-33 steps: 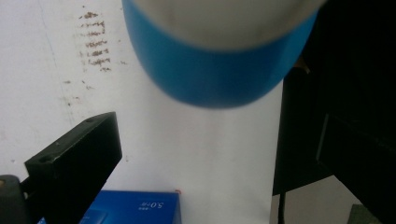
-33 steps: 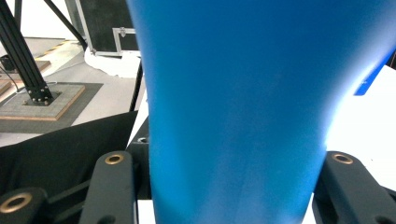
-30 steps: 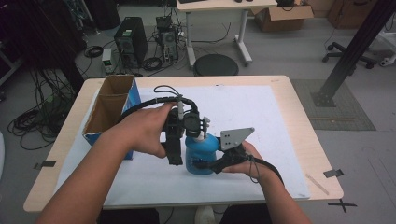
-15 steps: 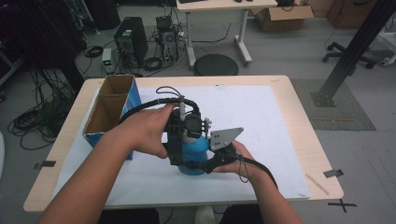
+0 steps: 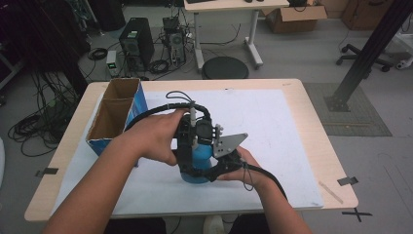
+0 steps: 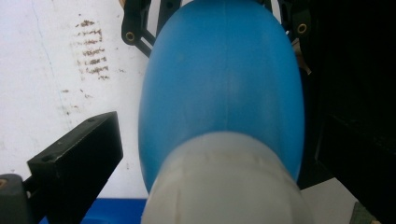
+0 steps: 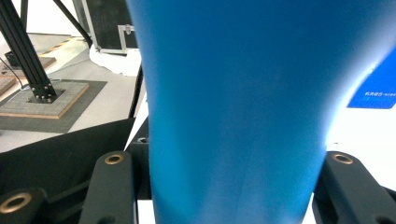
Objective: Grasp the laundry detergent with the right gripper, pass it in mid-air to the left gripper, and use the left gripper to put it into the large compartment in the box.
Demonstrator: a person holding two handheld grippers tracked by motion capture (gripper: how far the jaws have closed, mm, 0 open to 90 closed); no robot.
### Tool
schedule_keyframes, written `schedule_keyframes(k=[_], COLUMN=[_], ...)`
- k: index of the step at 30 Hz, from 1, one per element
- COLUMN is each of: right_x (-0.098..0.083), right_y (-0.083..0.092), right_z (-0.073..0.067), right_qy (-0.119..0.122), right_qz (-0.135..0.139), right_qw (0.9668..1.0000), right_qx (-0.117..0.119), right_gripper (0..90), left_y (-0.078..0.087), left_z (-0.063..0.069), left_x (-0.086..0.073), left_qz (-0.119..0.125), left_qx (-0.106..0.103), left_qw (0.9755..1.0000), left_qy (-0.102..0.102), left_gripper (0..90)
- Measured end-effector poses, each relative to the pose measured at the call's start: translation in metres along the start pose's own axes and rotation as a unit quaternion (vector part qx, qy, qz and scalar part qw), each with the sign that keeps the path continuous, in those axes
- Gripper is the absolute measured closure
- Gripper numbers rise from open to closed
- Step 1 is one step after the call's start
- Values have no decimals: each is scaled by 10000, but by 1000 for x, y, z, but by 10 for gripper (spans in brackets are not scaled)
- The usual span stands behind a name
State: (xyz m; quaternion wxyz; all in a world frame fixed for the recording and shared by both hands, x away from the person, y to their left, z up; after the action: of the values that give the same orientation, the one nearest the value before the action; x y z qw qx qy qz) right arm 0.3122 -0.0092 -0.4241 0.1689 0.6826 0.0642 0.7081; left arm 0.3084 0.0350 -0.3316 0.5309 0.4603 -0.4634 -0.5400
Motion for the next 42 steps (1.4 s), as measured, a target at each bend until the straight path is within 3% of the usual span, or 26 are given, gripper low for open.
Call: schedule_keyframes(k=[10,33,42], right_x=[3,7,7], right_y=[0,-4,-4], right_z=[-1,-3,-5], right_qy=[20,90,12], right_qz=[7,68,45], right_qw=[10000,9999,10000], right_qx=[-12,2,32], right_gripper=[451,451,451], left_y=[-1,0,-1], left_z=[0,1,1], left_x=[2,1,0], left_qz=[-26,-108,-128], left_qx=[26,139,133], left_qw=[10000,9998,9997], left_qy=[-35,-134,-171], left_gripper=[40,201,252])
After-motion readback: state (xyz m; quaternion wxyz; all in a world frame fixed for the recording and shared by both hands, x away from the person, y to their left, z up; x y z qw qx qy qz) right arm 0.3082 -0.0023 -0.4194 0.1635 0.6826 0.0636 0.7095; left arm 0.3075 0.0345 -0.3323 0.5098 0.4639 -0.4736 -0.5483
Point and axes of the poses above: each handheld gripper's, and its own axes: y roughly backward along the jaws, x roughly out of its top, z roughly to its right, the point moved 8 cm from there along -y, roughly forward along the jaws, and after that the axes turned 10 degrees about -x, right-handed, at the moved point
